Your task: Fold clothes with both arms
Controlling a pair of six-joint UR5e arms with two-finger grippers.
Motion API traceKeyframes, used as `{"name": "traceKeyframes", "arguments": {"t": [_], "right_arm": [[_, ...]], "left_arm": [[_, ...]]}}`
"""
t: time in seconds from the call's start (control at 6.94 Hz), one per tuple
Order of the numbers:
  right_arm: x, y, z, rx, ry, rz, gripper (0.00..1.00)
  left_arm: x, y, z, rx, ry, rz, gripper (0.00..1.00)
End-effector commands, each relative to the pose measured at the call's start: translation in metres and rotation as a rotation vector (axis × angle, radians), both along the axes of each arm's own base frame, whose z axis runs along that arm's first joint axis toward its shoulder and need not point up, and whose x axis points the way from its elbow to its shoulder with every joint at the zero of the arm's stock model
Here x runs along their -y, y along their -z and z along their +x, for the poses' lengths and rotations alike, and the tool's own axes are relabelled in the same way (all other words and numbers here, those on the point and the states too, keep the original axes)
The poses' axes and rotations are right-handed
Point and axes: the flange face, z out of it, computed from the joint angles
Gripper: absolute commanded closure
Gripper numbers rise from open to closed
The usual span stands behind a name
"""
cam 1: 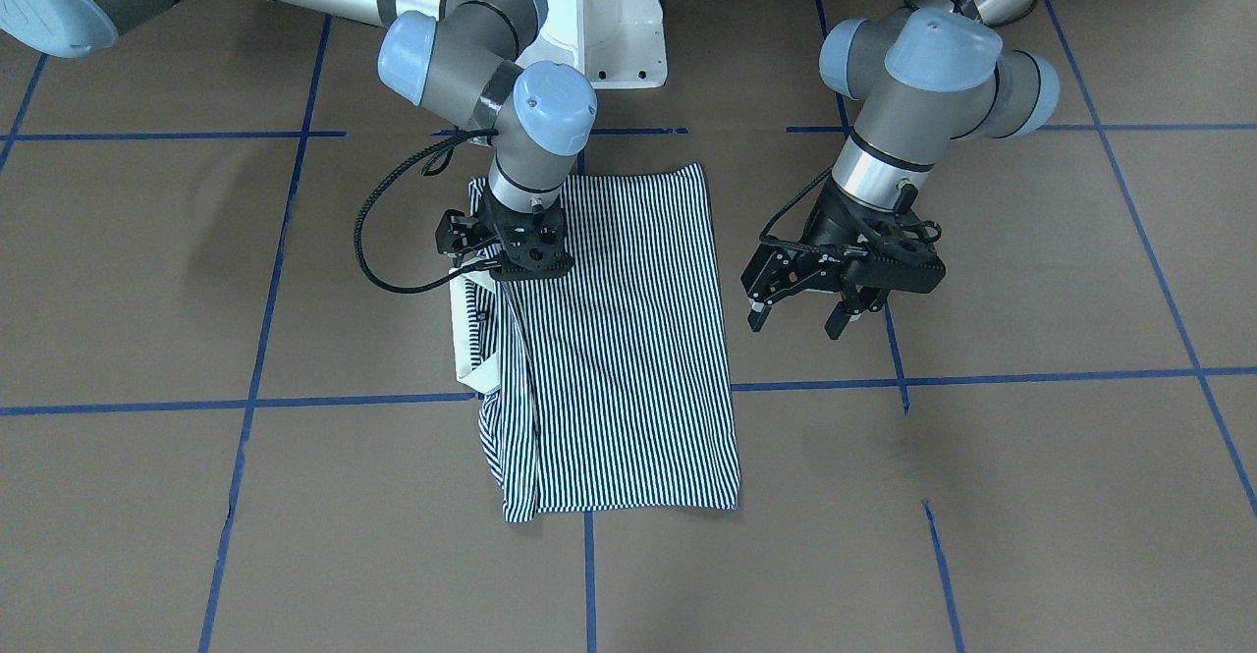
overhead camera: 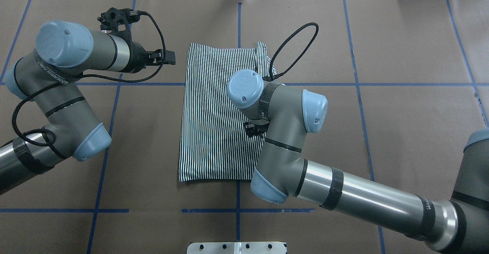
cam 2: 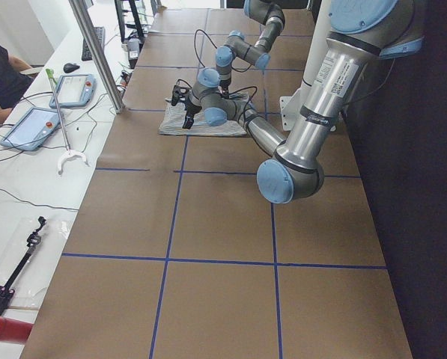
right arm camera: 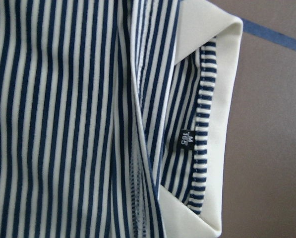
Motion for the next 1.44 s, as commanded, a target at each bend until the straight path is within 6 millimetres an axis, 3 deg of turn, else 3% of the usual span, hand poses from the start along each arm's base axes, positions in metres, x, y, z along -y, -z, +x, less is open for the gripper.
{"name": "traceKeyframes", "arguments": {"t": [0.0, 1.3], "right_arm": [[-0.003, -0.009, -0.002, -0.014, 0.008, -0.011, 0.0], [-0.008, -0.026, 0.014, -0.072, 0.026, -0.028, 0.0]], "left_arm": [[0.001, -0.003, 0.001, 0.004, 0.0, -0.004, 0.0], [0.002, -0.005, 0.004, 0.0, -0.001, -0.002, 0.0]]}}
